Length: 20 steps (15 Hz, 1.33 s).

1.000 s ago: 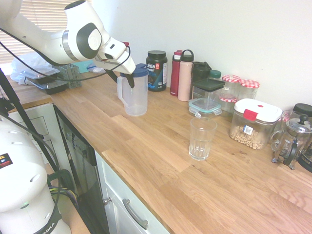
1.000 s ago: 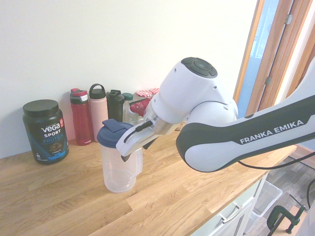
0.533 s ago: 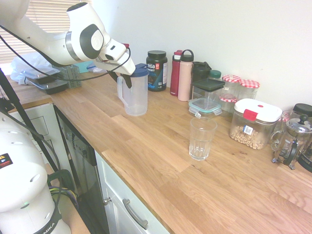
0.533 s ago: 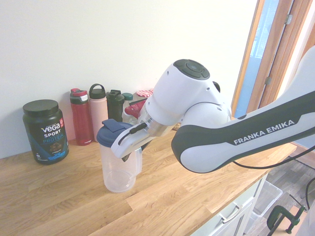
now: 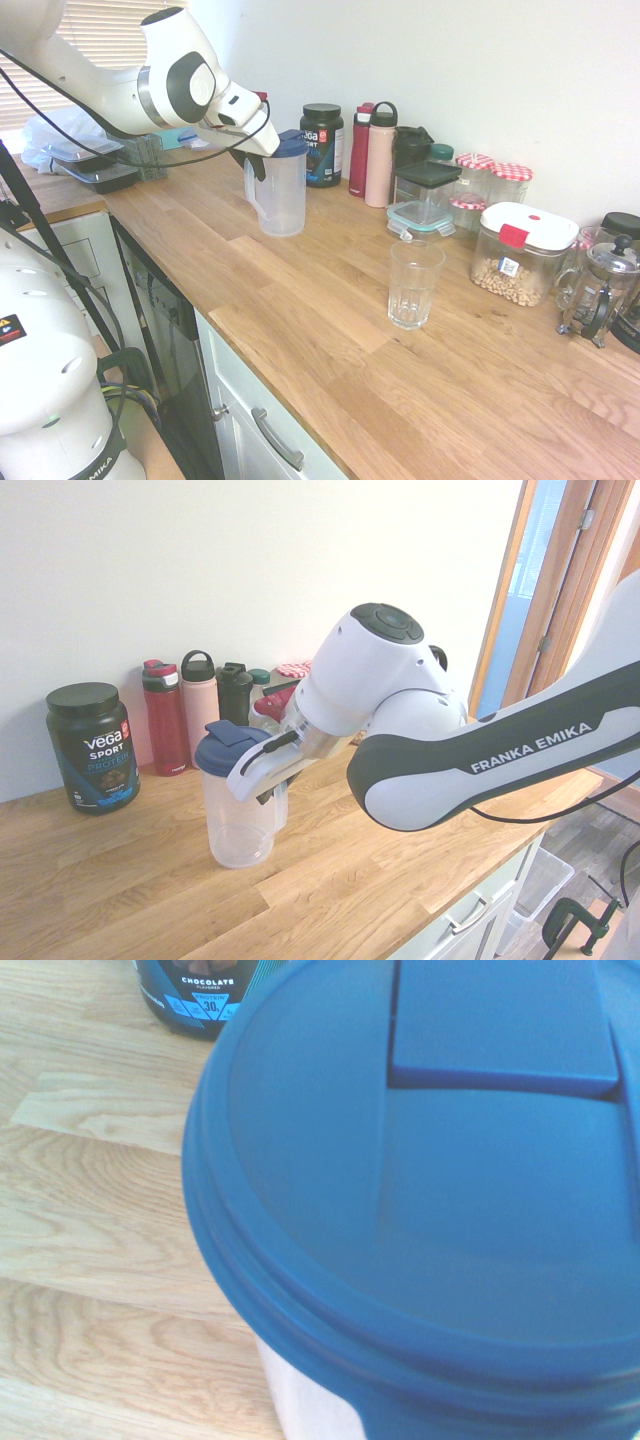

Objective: Pour me some water

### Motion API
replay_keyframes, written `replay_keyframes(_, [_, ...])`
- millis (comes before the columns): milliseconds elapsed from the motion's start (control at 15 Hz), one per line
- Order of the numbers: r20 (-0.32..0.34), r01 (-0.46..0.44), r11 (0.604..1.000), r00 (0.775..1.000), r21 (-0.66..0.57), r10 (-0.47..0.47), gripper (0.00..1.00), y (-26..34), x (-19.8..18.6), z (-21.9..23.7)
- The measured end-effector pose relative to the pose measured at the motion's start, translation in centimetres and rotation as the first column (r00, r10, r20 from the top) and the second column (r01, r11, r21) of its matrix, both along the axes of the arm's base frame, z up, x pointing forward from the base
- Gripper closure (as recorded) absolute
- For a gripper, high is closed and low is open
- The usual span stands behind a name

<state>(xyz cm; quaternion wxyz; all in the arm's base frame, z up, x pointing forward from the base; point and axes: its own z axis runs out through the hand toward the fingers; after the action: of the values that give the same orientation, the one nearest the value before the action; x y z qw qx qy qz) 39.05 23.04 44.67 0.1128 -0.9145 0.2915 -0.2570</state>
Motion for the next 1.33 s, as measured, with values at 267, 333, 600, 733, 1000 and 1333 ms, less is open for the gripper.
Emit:
replay_keyframes(267, [-0.003, 0.006, 1.0, 1.0, 0.0, -0.006, 1.0, -0.3, 0.0, -0.1])
replay_keyframes(333, [-0.002, 0.008, 1.0, 1.0, 0.0, -0.008, 1.0, -0.4, 0.0, 0.0])
replay_keyframes(600, [-0.02, 0.032, 0.999, 0.999, -0.011, -0.033, 1.0, -1.2, -1.2, 1.7])
replay_keyframes(733, [-0.05, 0.055, 0.998, 0.997, -0.035, -0.057, 1.0, -2.8, -3.1, 3.1])
replay_keyframes(1000, [-0.143, 0.105, 0.992, 0.983, -0.067, -0.113, 1.0, -9.4, -7.8, 4.2])
replay_keyframes(1333, [-0.247, 0.131, 0.987, 0.957, -0.095, -0.151, 1.0, -17.2, -13.3, 7.4])
